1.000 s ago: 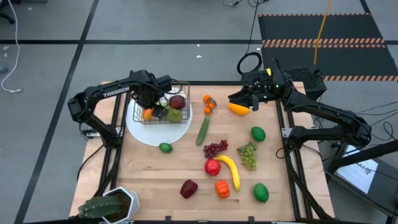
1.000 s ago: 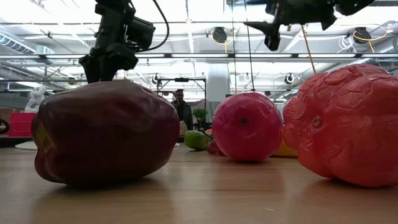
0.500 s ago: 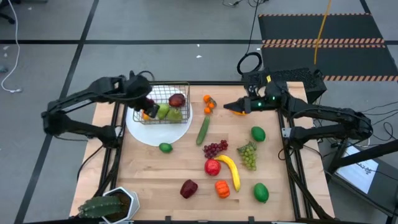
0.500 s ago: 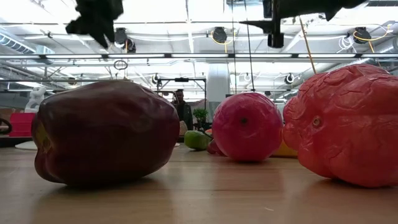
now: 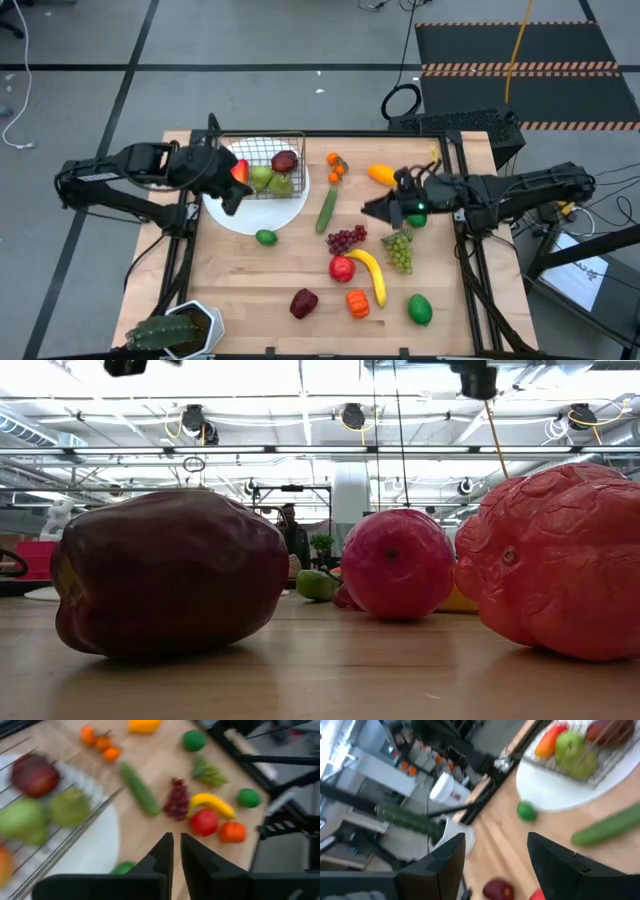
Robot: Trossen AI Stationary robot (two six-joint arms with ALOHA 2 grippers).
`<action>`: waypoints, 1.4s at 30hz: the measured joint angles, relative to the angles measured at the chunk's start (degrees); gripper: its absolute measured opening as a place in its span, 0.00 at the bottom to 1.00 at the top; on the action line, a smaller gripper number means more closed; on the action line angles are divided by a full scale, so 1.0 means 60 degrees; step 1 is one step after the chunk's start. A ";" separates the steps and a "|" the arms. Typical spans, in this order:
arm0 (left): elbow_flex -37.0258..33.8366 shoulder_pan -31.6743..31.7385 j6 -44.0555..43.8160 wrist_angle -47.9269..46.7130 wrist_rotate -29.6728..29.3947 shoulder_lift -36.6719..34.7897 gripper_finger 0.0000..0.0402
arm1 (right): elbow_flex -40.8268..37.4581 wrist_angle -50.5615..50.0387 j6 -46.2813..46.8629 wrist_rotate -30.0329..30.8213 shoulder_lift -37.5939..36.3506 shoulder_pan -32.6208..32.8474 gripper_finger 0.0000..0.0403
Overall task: Build produce basket
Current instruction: Put the orange apple into the wired basket
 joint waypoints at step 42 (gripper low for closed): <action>-0.0004 -0.3618 -0.2215 0.3514 -0.2604 0.3097 0.11 | -0.0391 -0.3856 -0.3498 -0.0926 0.0000 0.1466 0.52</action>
